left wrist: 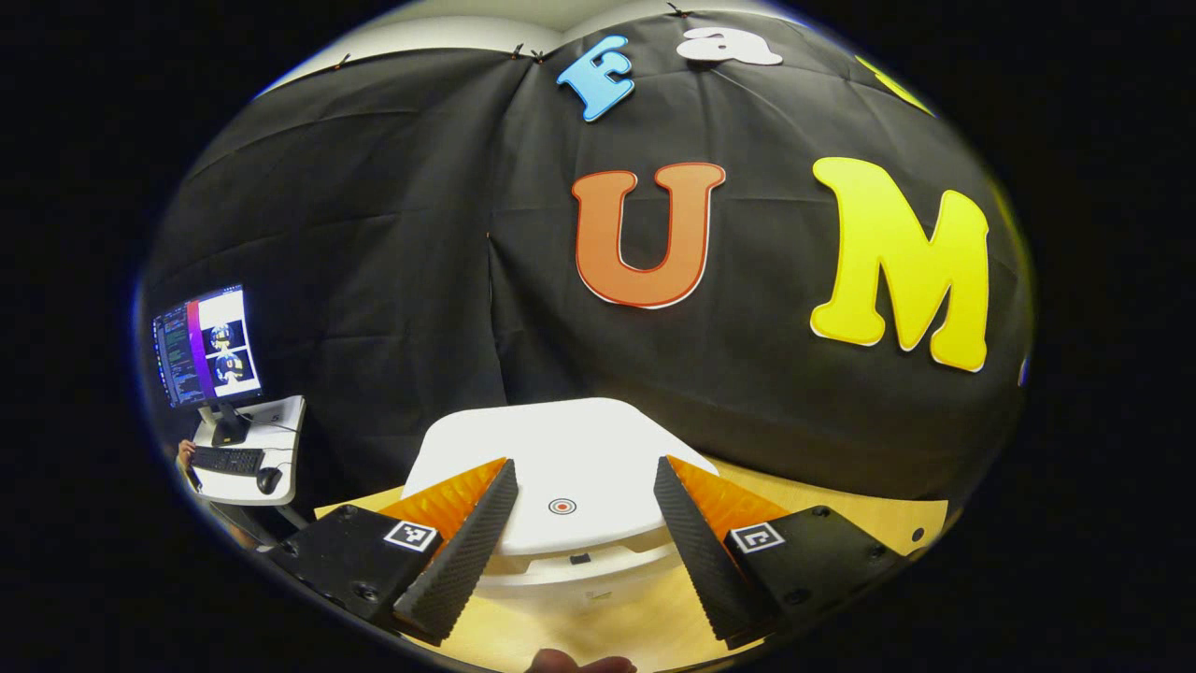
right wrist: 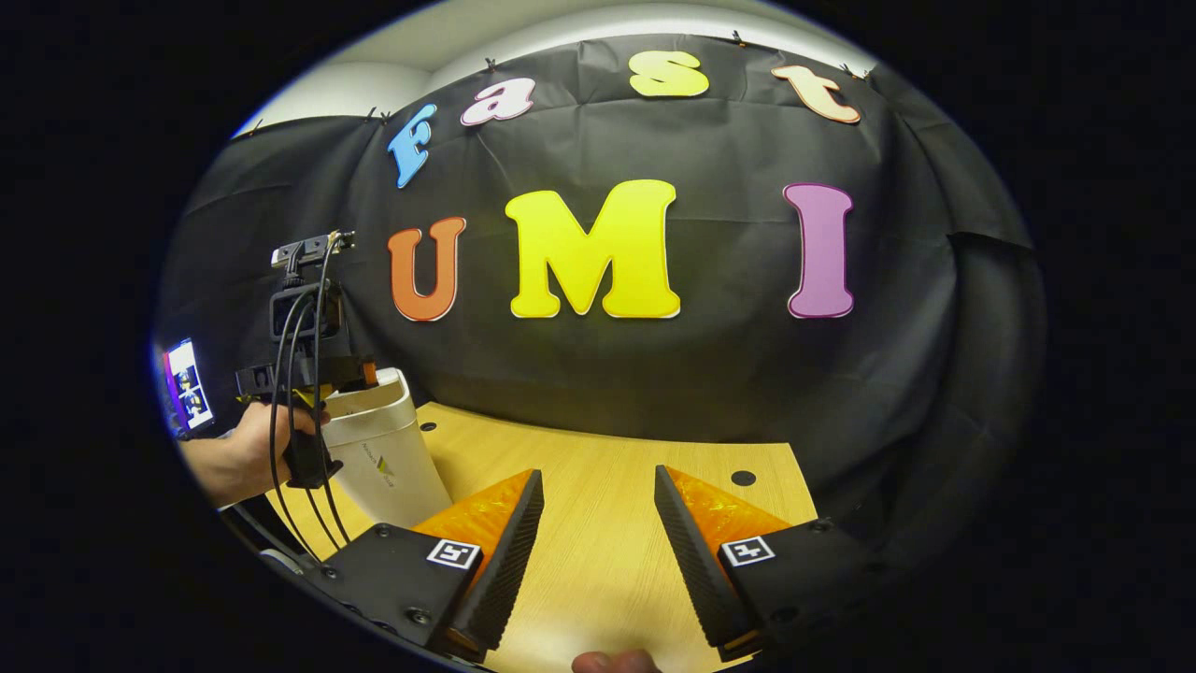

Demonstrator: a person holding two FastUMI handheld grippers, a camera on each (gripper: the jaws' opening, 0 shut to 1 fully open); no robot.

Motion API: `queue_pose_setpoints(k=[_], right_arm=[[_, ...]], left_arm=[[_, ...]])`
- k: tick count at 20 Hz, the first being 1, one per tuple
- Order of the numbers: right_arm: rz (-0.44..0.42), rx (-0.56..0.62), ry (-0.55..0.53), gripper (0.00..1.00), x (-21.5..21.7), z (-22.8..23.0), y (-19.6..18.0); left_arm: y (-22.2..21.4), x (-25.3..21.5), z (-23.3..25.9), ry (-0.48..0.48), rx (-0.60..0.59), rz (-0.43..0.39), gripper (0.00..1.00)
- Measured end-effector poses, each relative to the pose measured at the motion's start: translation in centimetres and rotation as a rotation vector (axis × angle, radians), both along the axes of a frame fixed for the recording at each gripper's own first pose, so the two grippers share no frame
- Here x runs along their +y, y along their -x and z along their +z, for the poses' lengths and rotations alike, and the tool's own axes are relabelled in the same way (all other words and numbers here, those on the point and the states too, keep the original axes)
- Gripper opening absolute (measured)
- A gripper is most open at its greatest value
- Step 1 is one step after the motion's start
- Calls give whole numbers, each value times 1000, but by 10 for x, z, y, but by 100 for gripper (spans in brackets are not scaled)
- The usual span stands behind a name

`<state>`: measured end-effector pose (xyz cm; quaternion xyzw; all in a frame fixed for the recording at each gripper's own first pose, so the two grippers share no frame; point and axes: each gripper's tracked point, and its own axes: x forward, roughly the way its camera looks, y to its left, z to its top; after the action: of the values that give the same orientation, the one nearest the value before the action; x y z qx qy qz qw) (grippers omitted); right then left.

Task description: Press the lid of the desktop garbage bin to open it, pick up the crumpled paper on the desktop and throw it into the bin, then pick up the pop can on the desktop and drop it into the bin, and finally close the garbage bin lid.

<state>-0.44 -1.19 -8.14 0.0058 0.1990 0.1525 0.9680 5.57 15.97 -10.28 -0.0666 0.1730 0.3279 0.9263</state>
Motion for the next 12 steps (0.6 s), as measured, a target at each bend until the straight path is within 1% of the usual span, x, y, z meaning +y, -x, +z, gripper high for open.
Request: queue_pose_setpoints(k=[4,6,8,11,12], right_arm=[[-6,3,-6,78,2,-3,4],[-7,2,-8,78,3,-3,6],[-11,4,-7,78,2,-4,7],[-21,22,-18,78,0,-9,9],[-29,23,-15,78,-2,-9,10]], left_arm=[[1,-1,-6,-31,-2,-22,98],[6,-2,-20,-14,10,-23,97],[6,-4,-23,-14,3,-26,97],[6,-5,-28,-55,15,-30,97],[6,-3,-28,-89,-7,-36,98]])
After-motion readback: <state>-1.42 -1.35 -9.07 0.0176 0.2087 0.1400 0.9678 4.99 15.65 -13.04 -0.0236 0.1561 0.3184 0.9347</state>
